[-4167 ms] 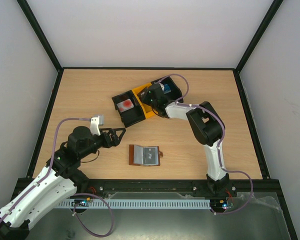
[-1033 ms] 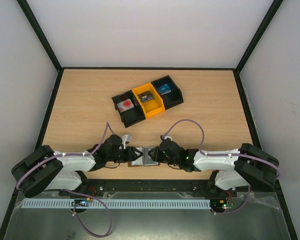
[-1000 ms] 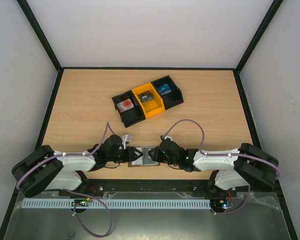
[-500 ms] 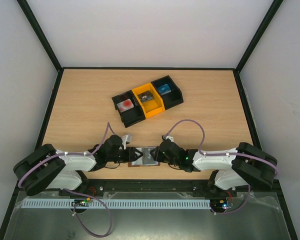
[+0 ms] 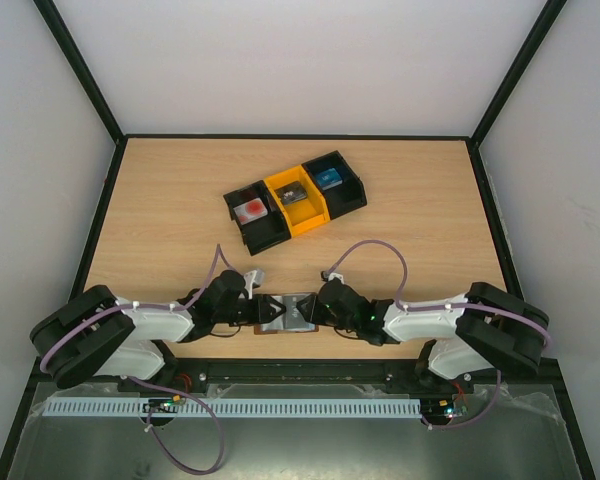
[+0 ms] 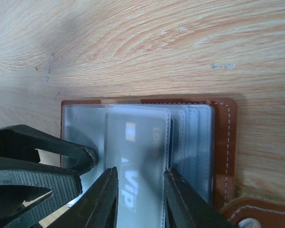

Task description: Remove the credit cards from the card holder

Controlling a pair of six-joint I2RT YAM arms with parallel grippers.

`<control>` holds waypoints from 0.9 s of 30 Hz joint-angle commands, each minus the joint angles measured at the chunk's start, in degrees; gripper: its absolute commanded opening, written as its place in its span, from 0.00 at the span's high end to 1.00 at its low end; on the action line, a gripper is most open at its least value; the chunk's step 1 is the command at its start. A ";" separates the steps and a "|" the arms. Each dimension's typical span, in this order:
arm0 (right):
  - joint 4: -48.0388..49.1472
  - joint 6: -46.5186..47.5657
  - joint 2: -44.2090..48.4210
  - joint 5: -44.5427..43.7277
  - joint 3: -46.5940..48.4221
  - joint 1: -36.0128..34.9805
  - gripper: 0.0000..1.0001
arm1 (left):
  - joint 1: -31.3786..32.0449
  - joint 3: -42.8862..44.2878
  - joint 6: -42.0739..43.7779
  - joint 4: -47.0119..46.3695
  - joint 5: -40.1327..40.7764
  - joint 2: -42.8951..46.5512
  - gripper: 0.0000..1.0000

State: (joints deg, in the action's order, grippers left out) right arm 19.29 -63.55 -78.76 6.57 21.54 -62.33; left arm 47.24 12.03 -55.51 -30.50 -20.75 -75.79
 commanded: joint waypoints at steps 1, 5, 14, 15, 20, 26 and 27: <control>3.61 -1.62 2.29 0.84 -1.70 -0.34 0.72 | 0.30 -0.93 1.32 1.14 0.13 -0.94 0.58; 5.84 -2.46 3.38 1.96 -2.46 -0.35 0.72 | 0.30 -1.08 1.06 1.14 0.15 -0.85 0.58; 9.74 -5.51 3.07 2.24 -4.30 -0.34 0.72 | 0.30 -0.08 0.54 5.11 0.76 3.09 0.58; 10.25 -5.79 2.99 2.04 -4.69 -0.34 0.72 | 0.28 0.42 0.56 6.61 1.15 4.22 0.58; 11.40 -7.24 2.59 1.62 -5.15 -0.34 0.72 | 0.29 2.93 2.15 16.00 4.00 9.73 0.55; 16.20 -9.48 0.80 4.16 -5.36 -0.39 0.72 | 0.17 2.32 2.76 23.86 9.39 16.88 0.55; 16.67 -9.41 0.35 4.23 -5.25 -0.35 0.72 | 0.20 2.41 2.77 25.32 10.66 17.87 0.55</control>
State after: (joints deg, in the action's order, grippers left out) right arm 31.27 -71.13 -76.97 9.98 16.75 -62.33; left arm 47.35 13.56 -54.11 -13.34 -15.57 -61.10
